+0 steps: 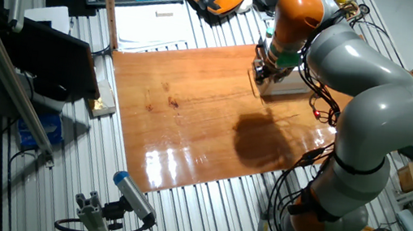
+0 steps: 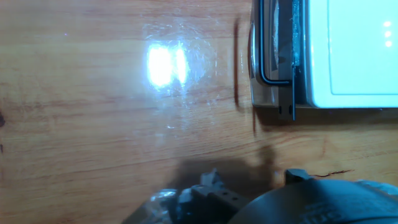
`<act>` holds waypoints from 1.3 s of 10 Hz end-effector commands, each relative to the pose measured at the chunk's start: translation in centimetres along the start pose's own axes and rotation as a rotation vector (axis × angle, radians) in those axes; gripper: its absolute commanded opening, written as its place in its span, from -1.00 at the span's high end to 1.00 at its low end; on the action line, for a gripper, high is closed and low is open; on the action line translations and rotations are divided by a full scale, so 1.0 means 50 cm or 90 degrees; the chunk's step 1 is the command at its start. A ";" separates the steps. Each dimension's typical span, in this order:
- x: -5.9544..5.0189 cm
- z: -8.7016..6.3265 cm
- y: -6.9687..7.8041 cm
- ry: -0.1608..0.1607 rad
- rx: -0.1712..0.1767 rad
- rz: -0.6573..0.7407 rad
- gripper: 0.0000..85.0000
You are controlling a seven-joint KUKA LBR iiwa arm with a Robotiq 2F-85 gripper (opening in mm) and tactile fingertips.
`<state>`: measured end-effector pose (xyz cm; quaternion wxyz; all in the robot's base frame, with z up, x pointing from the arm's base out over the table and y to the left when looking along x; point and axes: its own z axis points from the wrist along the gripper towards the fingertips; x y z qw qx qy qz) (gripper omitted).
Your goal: Grasp the handle and open the drawer
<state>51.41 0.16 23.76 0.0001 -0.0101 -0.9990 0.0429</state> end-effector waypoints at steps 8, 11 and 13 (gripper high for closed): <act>-0.008 0.005 0.003 -0.002 -0.003 0.005 0.98; -0.019 0.018 -0.002 -0.011 0.000 0.006 0.98; -0.024 0.022 0.001 -0.014 -0.001 -0.001 0.98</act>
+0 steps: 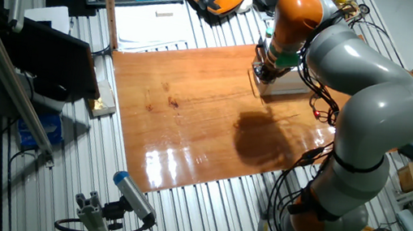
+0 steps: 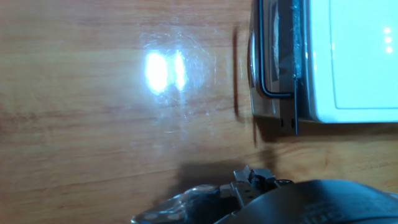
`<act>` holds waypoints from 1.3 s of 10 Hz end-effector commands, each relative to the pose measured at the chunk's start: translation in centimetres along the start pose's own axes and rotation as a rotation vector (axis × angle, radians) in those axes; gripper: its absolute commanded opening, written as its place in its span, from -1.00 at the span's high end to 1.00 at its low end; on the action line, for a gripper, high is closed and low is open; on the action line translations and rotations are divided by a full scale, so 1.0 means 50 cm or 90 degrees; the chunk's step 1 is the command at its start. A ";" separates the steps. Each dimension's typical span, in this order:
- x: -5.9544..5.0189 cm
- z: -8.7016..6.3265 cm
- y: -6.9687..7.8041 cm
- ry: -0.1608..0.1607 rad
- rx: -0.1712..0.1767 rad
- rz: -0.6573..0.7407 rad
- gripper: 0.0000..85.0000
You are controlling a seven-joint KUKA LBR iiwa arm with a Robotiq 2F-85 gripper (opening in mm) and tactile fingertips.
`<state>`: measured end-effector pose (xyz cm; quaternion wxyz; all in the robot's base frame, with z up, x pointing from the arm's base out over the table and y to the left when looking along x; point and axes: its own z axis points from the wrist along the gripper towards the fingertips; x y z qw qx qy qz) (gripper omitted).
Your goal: Grasp the handle and open the drawer
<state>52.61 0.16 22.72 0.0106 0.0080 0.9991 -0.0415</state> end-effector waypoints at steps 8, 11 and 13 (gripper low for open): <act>-0.019 0.013 0.012 -0.026 0.021 0.010 0.98; -0.045 0.033 0.021 -0.018 0.029 0.037 0.98; -0.056 0.042 0.017 -0.019 0.020 0.055 0.98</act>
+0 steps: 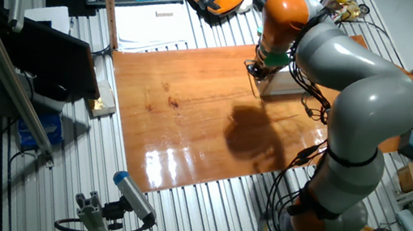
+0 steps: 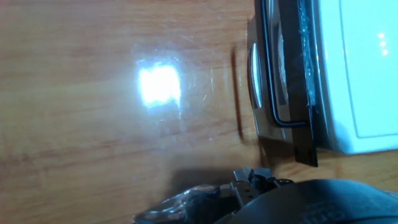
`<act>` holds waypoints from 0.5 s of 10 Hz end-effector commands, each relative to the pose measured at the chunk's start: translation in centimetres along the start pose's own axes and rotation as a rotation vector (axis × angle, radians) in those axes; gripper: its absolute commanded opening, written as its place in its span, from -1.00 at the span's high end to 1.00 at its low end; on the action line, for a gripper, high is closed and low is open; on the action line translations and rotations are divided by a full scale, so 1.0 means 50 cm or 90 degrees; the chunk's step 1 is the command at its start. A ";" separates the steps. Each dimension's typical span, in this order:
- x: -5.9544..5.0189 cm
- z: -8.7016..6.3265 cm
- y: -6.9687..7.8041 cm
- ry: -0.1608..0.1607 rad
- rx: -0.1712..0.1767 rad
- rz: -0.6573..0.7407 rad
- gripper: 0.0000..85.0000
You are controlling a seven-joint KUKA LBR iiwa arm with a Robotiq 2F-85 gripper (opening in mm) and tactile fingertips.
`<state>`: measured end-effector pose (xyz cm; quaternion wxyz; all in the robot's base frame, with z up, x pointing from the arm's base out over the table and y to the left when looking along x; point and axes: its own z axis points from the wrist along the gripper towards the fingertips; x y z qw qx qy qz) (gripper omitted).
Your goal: Grasp the handle and open the drawer
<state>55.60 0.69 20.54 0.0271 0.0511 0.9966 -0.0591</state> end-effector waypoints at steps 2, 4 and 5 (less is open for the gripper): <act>-0.009 0.002 -0.006 0.013 -0.002 -0.003 0.98; -0.016 -0.005 -0.003 0.021 -0.004 -0.015 0.98; -0.026 -0.012 0.005 0.032 0.004 -0.016 0.98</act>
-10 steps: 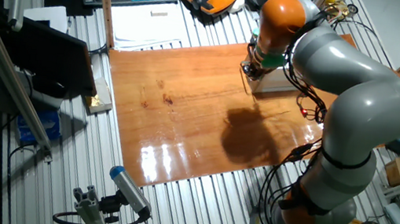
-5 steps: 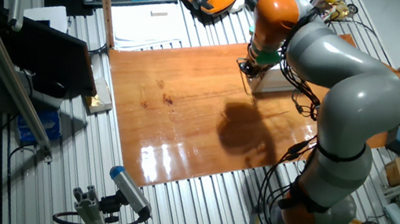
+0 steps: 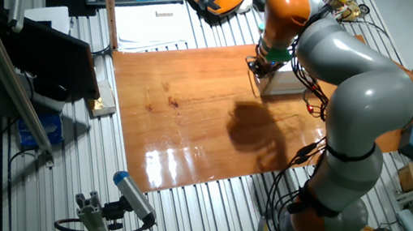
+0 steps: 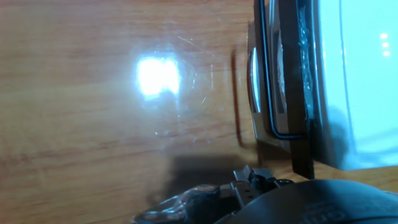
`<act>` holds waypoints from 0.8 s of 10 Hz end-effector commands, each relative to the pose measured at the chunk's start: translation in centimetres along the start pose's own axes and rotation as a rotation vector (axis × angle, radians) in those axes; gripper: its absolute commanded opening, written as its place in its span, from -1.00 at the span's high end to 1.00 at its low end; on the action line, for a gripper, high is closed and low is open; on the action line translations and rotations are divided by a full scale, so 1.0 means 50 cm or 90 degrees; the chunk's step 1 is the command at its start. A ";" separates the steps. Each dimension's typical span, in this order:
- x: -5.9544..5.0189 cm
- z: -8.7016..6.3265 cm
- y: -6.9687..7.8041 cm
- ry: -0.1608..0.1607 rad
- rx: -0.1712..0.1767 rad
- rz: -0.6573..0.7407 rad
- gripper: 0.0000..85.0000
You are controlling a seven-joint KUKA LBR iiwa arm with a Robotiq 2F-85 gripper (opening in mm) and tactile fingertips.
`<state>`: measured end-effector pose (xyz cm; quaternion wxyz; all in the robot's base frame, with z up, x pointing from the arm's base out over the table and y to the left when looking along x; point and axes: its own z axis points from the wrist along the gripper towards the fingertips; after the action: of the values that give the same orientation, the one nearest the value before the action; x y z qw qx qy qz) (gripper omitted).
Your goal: Grasp the handle and open the drawer
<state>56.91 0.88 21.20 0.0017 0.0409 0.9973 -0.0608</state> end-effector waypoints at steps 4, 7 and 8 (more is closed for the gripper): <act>-0.013 0.001 0.007 -0.003 -0.006 0.007 0.98; -0.012 -0.003 0.014 -0.003 -0.008 0.007 0.98; -0.012 -0.005 0.016 -0.002 -0.008 0.007 0.98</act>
<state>57.56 1.63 21.36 0.0032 0.0471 0.9974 -0.0543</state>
